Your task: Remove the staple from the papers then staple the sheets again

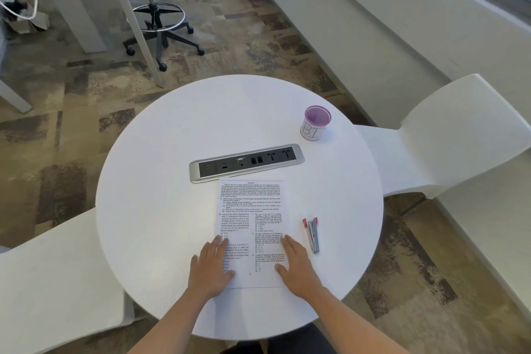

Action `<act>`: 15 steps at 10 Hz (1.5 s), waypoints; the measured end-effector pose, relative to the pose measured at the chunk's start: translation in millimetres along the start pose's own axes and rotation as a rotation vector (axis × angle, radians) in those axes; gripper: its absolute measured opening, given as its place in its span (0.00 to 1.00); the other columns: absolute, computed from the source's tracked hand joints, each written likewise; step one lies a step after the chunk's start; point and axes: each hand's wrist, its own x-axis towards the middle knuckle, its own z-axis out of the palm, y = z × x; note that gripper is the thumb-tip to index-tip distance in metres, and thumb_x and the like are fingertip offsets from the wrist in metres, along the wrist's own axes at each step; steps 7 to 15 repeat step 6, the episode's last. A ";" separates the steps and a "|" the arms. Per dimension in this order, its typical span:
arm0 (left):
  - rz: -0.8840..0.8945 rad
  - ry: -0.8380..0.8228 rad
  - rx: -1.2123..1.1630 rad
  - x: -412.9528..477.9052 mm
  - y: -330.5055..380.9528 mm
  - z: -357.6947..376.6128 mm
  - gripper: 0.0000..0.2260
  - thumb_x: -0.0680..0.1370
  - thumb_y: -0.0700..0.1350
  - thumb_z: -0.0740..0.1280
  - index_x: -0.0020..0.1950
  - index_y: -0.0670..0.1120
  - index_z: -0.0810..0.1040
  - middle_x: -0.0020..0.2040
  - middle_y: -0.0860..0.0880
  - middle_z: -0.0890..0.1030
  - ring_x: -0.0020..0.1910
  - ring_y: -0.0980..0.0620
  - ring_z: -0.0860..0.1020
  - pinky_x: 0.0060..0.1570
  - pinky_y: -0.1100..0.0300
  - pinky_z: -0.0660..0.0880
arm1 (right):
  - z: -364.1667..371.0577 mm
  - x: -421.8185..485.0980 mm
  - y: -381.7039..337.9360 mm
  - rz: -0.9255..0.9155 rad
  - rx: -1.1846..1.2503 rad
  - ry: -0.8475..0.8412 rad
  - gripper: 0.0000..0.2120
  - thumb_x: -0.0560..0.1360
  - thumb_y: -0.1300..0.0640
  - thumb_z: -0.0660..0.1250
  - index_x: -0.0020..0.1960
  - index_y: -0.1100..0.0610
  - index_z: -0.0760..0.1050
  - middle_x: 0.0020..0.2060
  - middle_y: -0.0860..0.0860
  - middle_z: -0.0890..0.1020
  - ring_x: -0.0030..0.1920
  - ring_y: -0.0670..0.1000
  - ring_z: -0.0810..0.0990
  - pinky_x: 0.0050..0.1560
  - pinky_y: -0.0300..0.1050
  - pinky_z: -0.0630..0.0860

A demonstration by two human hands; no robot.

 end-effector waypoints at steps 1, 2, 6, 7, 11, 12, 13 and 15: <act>0.002 -0.008 0.054 -0.9 0.3 2.4 0.37 0.79 0.58 0.60 0.80 0.52 0.41 0.81 0.52 0.41 0.80 0.49 0.46 0.75 0.45 0.51 | -0.6 1.5 3.8 -0.002 -0.041 -0.002 0.32 0.80 0.53 0.61 0.79 0.54 0.48 0.78 0.47 0.51 0.77 0.48 0.50 0.75 0.40 0.47; 0.002 0.012 0.069 -0.4 -0.8 4.1 0.36 0.80 0.58 0.59 0.80 0.52 0.41 0.81 0.52 0.41 0.80 0.49 0.46 0.75 0.44 0.51 | -0.5 2.7 8.3 -0.038 -0.083 -0.019 0.33 0.80 0.54 0.61 0.79 0.54 0.47 0.78 0.47 0.49 0.77 0.46 0.48 0.75 0.39 0.45; 0.071 0.420 -0.079 18.4 38.1 -73.7 0.38 0.80 0.59 0.60 0.80 0.48 0.41 0.81 0.50 0.41 0.80 0.48 0.41 0.76 0.40 0.43 | -51.5 26.1 -34.3 -0.240 -0.036 0.176 0.28 0.81 0.50 0.60 0.78 0.51 0.54 0.77 0.43 0.52 0.77 0.49 0.51 0.77 0.52 0.50; 0.071 0.420 -0.079 18.4 38.1 -73.7 0.38 0.80 0.59 0.60 0.80 0.48 0.41 0.81 0.50 0.41 0.80 0.48 0.41 0.76 0.40 0.43 | -51.5 26.1 -34.3 -0.240 -0.036 0.176 0.28 0.81 0.50 0.60 0.78 0.51 0.54 0.77 0.43 0.52 0.77 0.49 0.51 0.77 0.52 0.50; 0.071 0.420 -0.079 18.4 38.1 -73.7 0.38 0.80 0.59 0.60 0.80 0.48 0.41 0.81 0.50 0.41 0.80 0.48 0.41 0.76 0.40 0.43 | -51.5 26.1 -34.3 -0.240 -0.036 0.176 0.28 0.81 0.50 0.60 0.78 0.51 0.54 0.77 0.43 0.52 0.77 0.49 0.51 0.77 0.52 0.50; 0.071 0.420 -0.079 18.4 38.1 -73.7 0.38 0.80 0.59 0.60 0.80 0.48 0.41 0.81 0.50 0.41 0.80 0.48 0.41 0.76 0.40 0.43 | -51.5 26.1 -34.3 -0.240 -0.036 0.176 0.28 0.81 0.50 0.60 0.78 0.51 0.54 0.77 0.43 0.52 0.77 0.49 0.51 0.77 0.52 0.50; 0.071 0.420 -0.079 18.4 38.1 -73.7 0.38 0.80 0.59 0.60 0.80 0.48 0.41 0.81 0.50 0.41 0.80 0.48 0.41 0.76 0.40 0.43 | -51.5 26.1 -34.3 -0.240 -0.036 0.176 0.28 0.81 0.50 0.60 0.78 0.51 0.54 0.77 0.43 0.52 0.77 0.49 0.51 0.77 0.52 0.50; 0.071 0.420 -0.079 18.4 38.1 -73.7 0.38 0.80 0.59 0.60 0.80 0.48 0.41 0.81 0.50 0.41 0.80 0.48 0.41 0.76 0.40 0.43 | -51.5 26.1 -34.3 -0.240 -0.036 0.176 0.28 0.81 0.50 0.60 0.78 0.51 0.54 0.77 0.43 0.52 0.77 0.49 0.51 0.77 0.52 0.50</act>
